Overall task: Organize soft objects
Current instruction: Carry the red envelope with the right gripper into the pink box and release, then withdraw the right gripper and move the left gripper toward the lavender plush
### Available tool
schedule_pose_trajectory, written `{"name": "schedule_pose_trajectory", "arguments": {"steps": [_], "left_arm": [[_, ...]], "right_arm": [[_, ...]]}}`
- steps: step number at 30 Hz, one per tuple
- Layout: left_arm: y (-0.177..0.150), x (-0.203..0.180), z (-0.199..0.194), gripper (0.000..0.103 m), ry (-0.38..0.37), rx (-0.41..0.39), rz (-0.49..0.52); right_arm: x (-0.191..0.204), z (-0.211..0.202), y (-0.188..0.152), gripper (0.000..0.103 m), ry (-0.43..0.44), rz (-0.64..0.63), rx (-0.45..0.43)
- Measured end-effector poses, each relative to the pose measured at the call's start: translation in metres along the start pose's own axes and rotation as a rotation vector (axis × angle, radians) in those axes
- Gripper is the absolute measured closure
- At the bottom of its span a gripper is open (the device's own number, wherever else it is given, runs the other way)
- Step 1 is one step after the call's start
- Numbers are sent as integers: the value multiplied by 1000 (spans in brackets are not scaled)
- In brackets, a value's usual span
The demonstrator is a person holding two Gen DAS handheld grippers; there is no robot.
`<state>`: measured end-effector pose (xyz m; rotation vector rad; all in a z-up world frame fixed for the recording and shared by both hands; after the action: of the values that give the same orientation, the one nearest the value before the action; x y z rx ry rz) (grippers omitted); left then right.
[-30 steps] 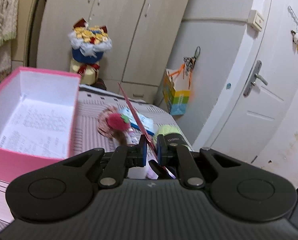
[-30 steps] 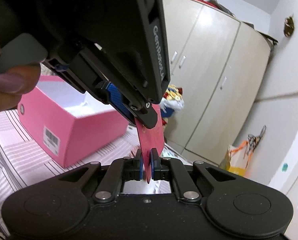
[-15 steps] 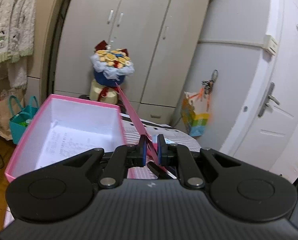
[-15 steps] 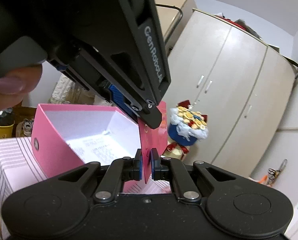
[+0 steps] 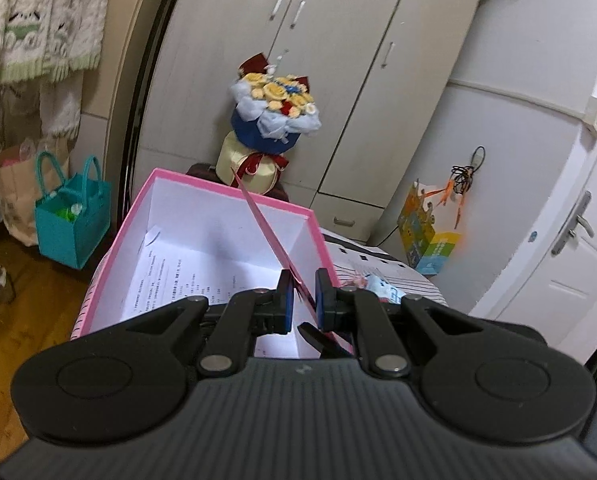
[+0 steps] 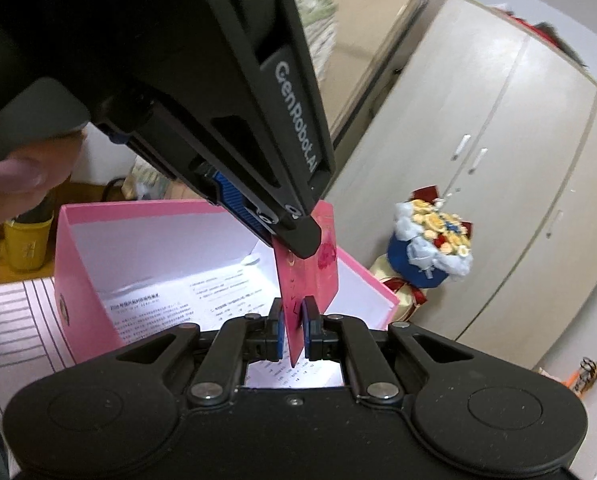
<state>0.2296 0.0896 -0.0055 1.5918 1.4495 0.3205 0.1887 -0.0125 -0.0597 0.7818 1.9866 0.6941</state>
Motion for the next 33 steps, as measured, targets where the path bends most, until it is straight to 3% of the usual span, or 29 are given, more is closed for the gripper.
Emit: {"name": "schedule_pose_trajectory", "arguments": {"steps": [5, 14, 16, 18, 19, 21, 22, 26, 33], "left_arm": [[5, 20, 15, 94, -7, 39, -63], [-4, 44, 27, 94, 36, 85, -127], [-4, 45, 27, 92, 55, 90, -129], [-5, 47, 26, 91, 91, 88, -120], [-6, 47, 24, 90, 112, 81, -110], [-7, 47, 21, 84, 161, 74, -91], [-7, 47, 19, 78, 181, 66, -80], [-7, 45, 4, 63, 245, 30, -42], [-7, 33, -23, 54, 278, -6, 18]], "right_arm": [[-3, 23, 14, 91, 99, -53, 75], [3, 49, 20, 87, 250, -25, 179], [3, 52, 21, 84, 274, -3, 188], [1, 56, 21, 73, 312, 36, 202], [-1, 58, 21, 69, 335, 57, 202], [-4, 60, 20, 46, 378, 97, 205], [-6, 60, 19, 43, 384, 120, 205], [-11, 57, 15, 41, 415, 181, 200], [-22, 39, 11, 37, 475, 276, 189]]}}
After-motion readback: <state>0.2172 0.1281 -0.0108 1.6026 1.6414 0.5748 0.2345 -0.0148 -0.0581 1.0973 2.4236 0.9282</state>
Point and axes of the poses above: each gripper's, at about its wrist camera, not at the fingertips, and z roughly the way its jaws point, x to its left, y to its top, the point moved 5 cm from there along z, roughly the way its jaws point, and after that the axes turned 9 degrees about x, right-handed, at the moved point
